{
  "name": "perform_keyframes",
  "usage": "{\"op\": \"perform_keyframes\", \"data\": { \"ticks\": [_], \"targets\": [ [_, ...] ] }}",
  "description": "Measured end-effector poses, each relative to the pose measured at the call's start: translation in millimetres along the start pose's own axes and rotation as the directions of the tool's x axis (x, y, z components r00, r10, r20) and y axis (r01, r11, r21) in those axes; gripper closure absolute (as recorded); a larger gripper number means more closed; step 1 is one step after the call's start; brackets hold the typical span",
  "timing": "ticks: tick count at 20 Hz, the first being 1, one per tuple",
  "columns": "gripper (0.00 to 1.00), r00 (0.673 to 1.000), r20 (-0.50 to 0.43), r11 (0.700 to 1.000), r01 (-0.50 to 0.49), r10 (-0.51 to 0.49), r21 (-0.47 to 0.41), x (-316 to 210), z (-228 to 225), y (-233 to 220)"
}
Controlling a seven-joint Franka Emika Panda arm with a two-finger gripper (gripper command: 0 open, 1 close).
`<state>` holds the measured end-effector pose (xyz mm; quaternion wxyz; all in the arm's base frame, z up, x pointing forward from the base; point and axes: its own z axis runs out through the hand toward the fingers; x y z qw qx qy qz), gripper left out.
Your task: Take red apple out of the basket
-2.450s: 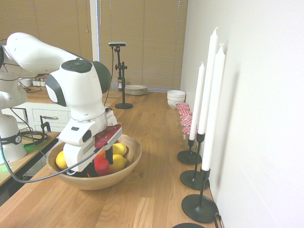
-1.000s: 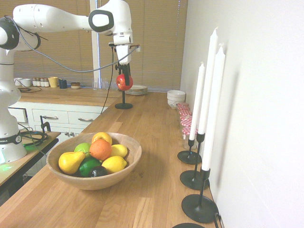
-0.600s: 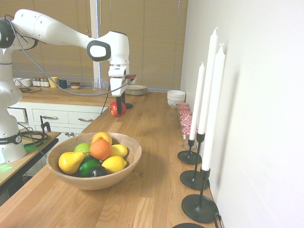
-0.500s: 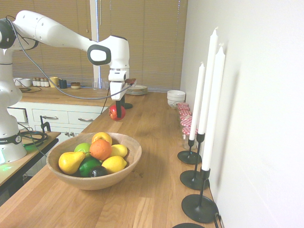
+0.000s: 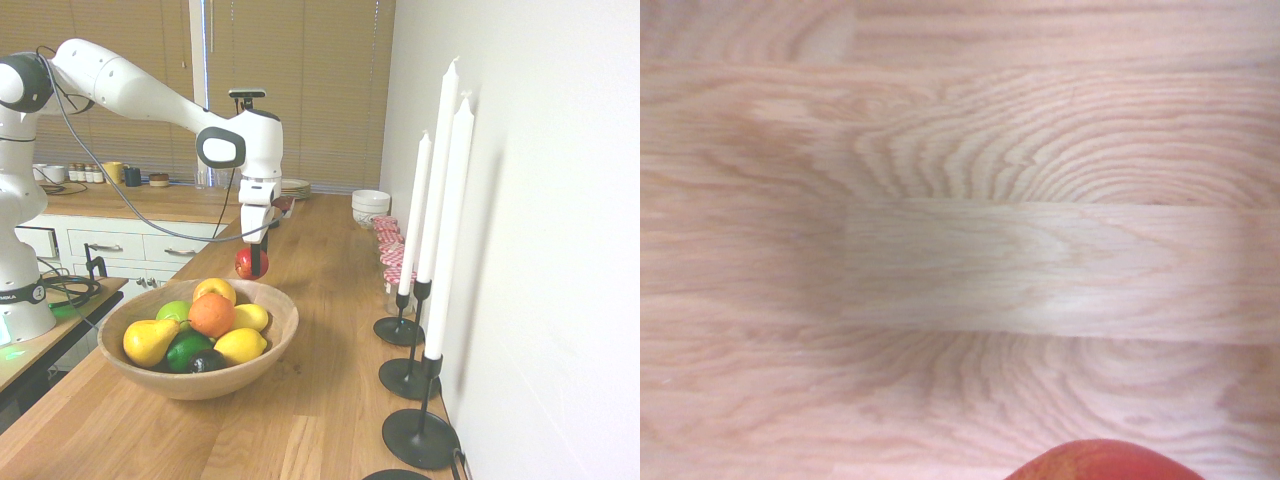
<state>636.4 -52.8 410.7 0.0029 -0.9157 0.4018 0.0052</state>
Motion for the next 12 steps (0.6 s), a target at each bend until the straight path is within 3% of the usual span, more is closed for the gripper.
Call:
{"op": "perform_keyframes", "data": {
  "ticks": [12],
  "targets": [
    [1.00,0.999,-0.025,0.999,0.036,-0.035,0.027,-5.6,21.9,-23.4]
  ]
}}
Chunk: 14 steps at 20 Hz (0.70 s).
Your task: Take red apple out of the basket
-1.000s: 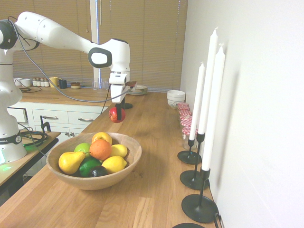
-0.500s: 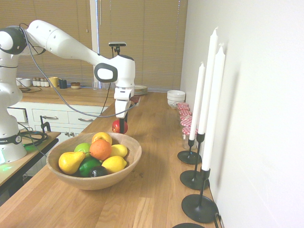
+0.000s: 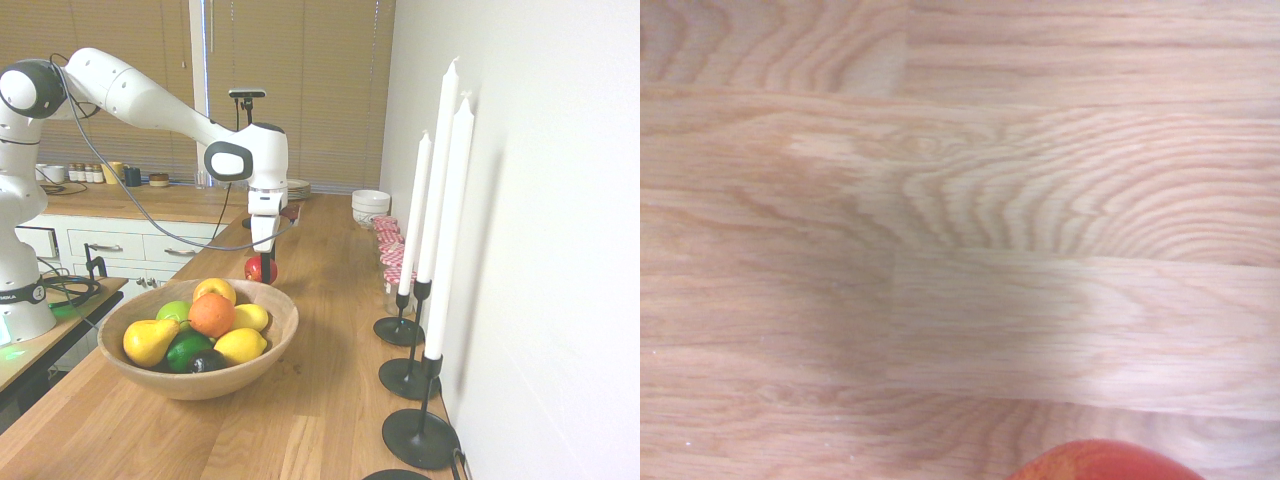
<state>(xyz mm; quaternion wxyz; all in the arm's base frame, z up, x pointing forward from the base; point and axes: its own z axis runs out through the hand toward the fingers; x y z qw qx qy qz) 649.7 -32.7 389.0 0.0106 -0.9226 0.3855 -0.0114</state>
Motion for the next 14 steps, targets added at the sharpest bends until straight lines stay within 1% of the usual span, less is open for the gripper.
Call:
{"op": "perform_keyframes", "data": {
  "ticks": [10,11,14],
  "targets": [
    [1.00,1.000,0.006,1.000,0.010,-0.010,-0.008,-3.3,13.9,-6.8],
    [0.00,1.000,0.006,1.000,0.011,-0.011,-0.007,-3.9,13.7,-7.8],
    [0.00,1.000,0.005,1.000,0.017,-0.017,-0.007,-5.9,13.2,-11.4]
  ]
}}
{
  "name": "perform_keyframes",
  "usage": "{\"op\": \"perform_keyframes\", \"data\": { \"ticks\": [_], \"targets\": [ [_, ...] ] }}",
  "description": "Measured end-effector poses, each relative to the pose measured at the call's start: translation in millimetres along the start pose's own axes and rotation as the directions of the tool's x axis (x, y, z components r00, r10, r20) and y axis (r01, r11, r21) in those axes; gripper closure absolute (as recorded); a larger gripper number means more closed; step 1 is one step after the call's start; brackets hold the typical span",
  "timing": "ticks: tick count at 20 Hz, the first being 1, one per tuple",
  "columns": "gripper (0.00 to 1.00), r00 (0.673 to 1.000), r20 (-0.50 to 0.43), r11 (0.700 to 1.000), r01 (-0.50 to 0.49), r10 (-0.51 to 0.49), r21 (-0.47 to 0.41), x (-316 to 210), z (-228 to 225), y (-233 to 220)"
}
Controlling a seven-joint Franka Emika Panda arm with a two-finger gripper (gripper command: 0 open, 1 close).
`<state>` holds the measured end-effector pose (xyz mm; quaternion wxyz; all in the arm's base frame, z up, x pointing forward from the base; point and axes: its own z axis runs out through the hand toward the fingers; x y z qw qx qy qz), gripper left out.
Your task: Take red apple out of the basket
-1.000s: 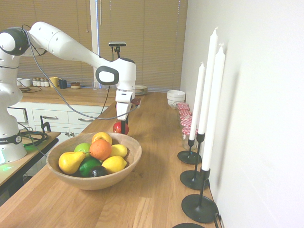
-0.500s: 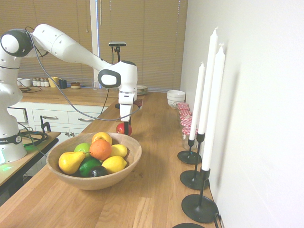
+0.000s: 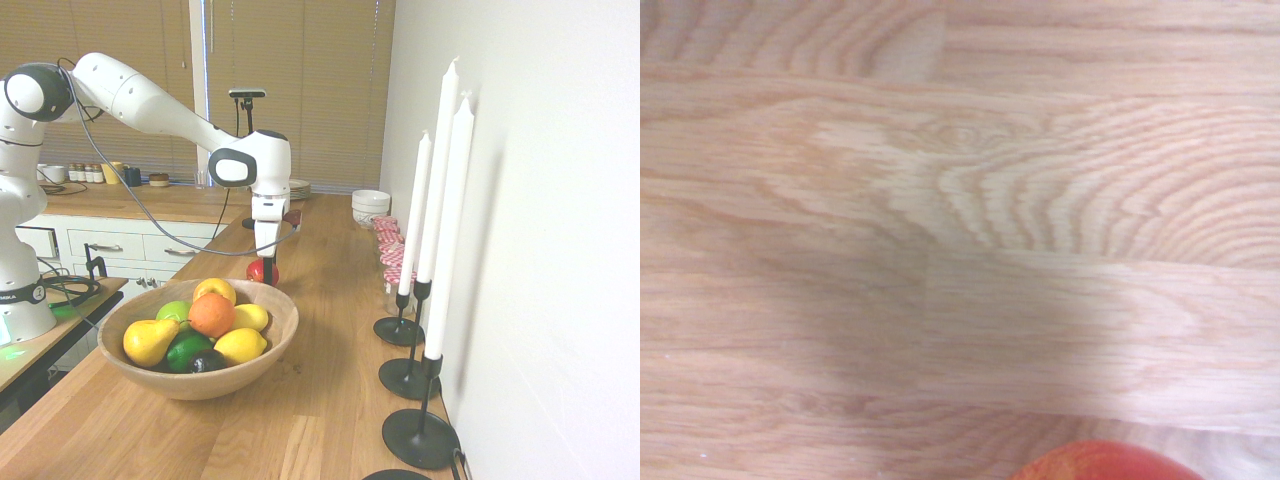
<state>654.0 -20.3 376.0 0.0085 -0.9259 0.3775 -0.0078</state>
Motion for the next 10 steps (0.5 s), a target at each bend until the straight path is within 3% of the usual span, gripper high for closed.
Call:
{"op": "perform_keyframes", "data": {
  "ticks": [10],
  "targets": [
    [0.00,1.000,0.000,1.000,-0.004,0.004,0.000,1.4,0.9,-2.2]
  ]
}}
